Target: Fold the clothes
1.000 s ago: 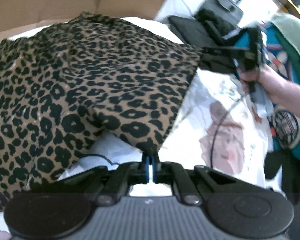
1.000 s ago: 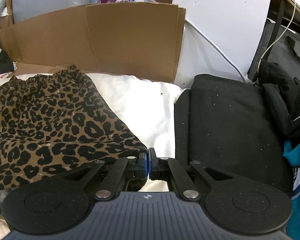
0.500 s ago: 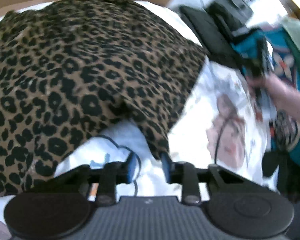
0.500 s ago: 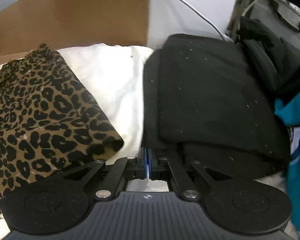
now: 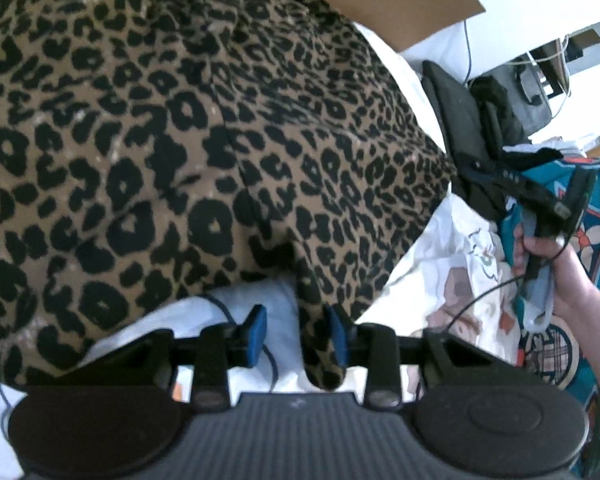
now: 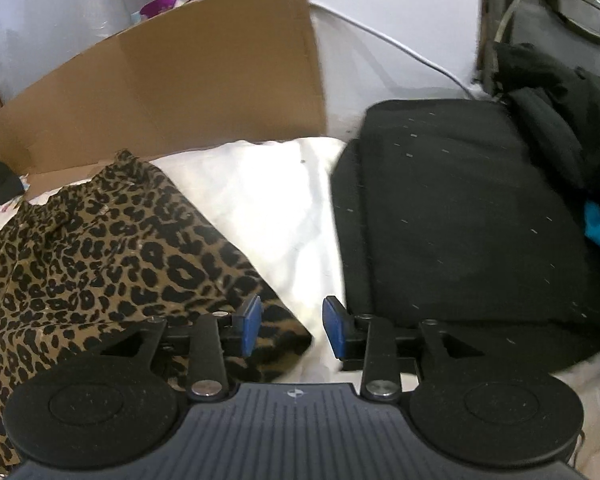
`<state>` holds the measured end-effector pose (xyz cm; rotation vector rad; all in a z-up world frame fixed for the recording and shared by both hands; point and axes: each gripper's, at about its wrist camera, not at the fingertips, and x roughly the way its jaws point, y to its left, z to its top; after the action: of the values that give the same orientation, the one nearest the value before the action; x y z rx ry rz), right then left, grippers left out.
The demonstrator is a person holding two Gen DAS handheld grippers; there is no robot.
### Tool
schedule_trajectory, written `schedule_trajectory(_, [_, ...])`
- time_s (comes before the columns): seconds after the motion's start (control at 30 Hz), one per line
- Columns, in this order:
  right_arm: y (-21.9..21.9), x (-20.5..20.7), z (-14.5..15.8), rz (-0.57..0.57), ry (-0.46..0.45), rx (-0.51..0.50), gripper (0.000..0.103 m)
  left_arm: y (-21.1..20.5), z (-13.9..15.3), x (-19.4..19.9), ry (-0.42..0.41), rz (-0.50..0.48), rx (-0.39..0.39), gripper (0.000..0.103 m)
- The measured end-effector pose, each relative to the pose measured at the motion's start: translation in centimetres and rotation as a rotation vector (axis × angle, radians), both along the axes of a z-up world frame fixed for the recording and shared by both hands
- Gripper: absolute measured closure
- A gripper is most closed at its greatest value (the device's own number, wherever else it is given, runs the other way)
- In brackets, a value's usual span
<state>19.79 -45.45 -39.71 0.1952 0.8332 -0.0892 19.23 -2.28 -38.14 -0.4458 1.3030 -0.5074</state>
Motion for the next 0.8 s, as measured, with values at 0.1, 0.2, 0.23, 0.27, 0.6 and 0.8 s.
schedule_trajectory(0.1, [0.7,1.2,-1.0,0.026,0.056,-0.034,0.061,-0.5,-0.5,-0.2,0.019,-0.012,-0.002,0.070])
schedule_trajectory(0.2, [0.7,2.0,-2.0,0.016,0.107,-0.039,0.061,-0.9,-1.0,-0.3,0.037,-0.023,-0.003,0.089])
schedule_trajectory(0.23, [0.7,2.1,-2.1,0.019,0.111,-0.033,0.061,-1.1,-1.2,-0.4,0.044,-0.027,-0.004,0.092])
schedule_trajectory(0.27, [0.9,2.1,-2.1,0.031,0.113,-0.032,0.061,-1.3,-1.3,-0.4,0.050,-0.031,-0.004,0.093])
schedule_trajectory(0.6, [1.3,2.0,-1.4,0.055,0.141,-0.079,0.103,-1.6,0.1,-0.9,0.020,-0.099,0.000,0.083])
schedule_trajectory(0.8, [0.2,2.2,-1.4,0.034,0.150,-0.029,0.101,0.1,-0.3,-0.1,0.015,0.009,-0.040,0.059])
